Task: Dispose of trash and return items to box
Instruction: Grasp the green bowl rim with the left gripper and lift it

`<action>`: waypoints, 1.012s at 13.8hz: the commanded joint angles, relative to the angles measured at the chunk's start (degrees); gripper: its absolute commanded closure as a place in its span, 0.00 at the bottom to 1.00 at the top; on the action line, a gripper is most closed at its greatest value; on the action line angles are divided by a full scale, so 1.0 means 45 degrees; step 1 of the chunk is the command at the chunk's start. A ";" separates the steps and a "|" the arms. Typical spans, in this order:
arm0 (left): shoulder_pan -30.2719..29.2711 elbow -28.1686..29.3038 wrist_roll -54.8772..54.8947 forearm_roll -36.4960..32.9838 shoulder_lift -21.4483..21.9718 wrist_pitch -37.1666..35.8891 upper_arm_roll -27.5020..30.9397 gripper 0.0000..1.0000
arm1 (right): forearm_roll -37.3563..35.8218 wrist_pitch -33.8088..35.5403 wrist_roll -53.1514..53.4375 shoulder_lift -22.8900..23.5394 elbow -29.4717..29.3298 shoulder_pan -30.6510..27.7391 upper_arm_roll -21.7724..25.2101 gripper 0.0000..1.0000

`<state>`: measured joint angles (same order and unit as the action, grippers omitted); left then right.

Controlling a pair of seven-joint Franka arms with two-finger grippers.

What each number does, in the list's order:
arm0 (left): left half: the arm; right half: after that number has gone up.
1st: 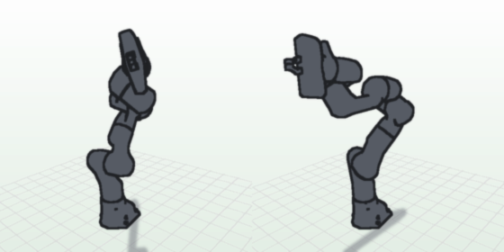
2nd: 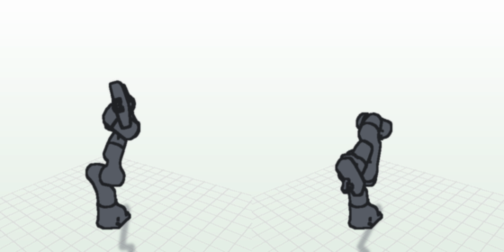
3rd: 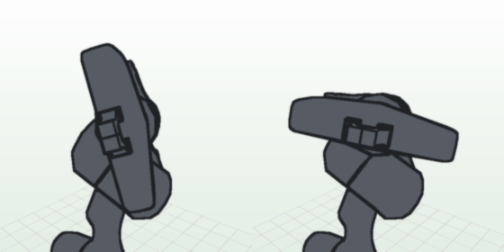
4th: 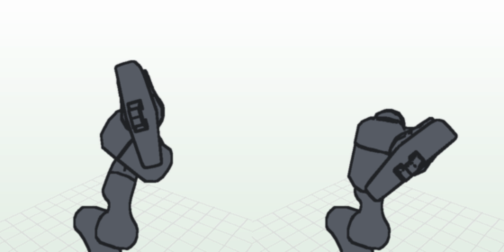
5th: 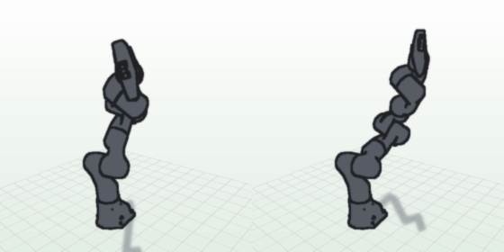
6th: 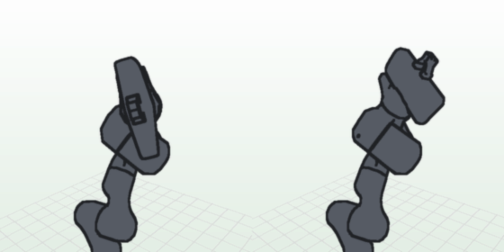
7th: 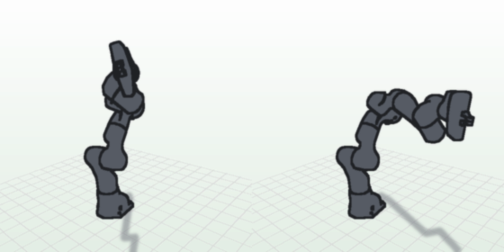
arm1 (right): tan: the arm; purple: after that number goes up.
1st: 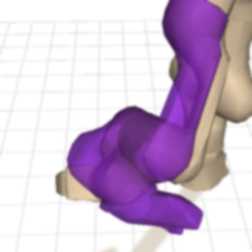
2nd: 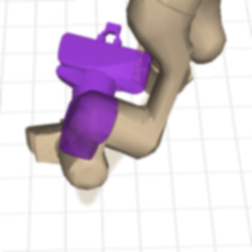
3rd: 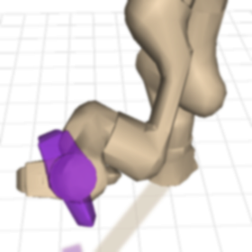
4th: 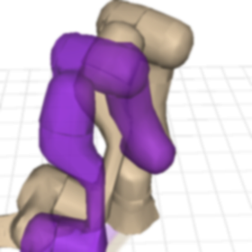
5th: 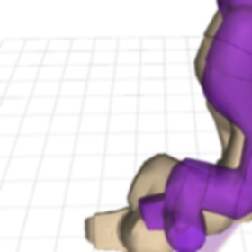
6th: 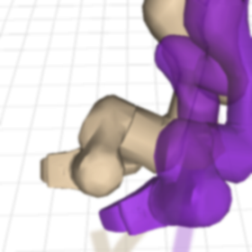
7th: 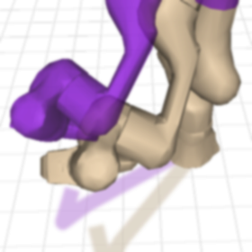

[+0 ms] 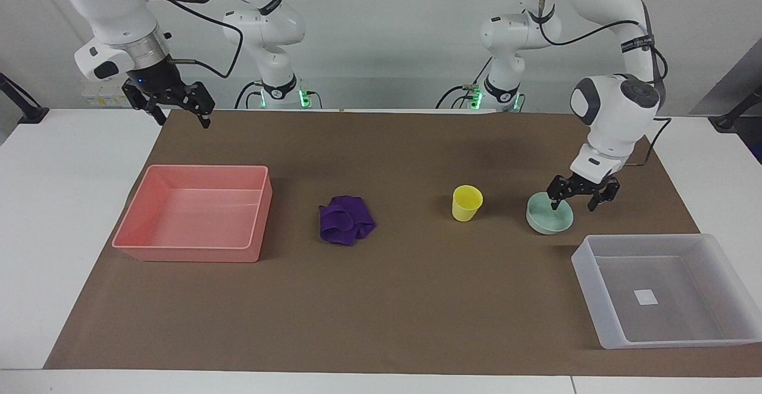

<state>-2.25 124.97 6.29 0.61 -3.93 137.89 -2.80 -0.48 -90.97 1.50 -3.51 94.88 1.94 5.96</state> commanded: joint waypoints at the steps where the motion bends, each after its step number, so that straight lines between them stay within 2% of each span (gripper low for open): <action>1: -0.0145 0.0488 -0.0069 -0.0234 -0.0337 0.1014 -0.0081 0.00 | -0.0069 0.0078 -0.0137 -0.0314 0.0342 0.0038 0.0043 0.00; 6: -0.0282 0.0762 0.0068 -0.0234 -0.0866 0.1349 -0.0081 0.00 | -0.0069 -0.0137 -0.0040 -0.0314 0.0420 0.0038 0.0043 0.00; 7: -0.0282 0.0783 0.0049 -0.0234 -0.0846 0.1310 -0.0081 0.13 | -0.0069 -0.0156 -0.0040 -0.0334 0.0440 0.0057 0.0043 0.00; 8: -0.0301 0.0783 -0.0009 -0.0234 -0.0846 0.1233 -0.0081 0.53 | -0.0069 -0.0137 -0.0040 -0.0353 0.0479 0.0058 0.0043 0.00; 9: -0.0359 0.0783 -0.0029 -0.0234 -0.0827 0.1174 -0.0081 1.00 | -0.0069 -0.0137 -0.0040 -0.0353 0.0498 0.0038 0.0043 0.00; 14: -0.0340 0.0647 0.0028 -0.0234 -0.0691 0.0707 -0.0082 1.00 | -0.0069 -0.0430 -0.0059 -0.0451 0.0733 0.0038 0.0043 0.00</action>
<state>-3.09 127.28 6.42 0.61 -8.35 142.13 -2.80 -0.48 -91.25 1.50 -3.76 95.73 1.94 5.96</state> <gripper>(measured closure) 0.837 0.000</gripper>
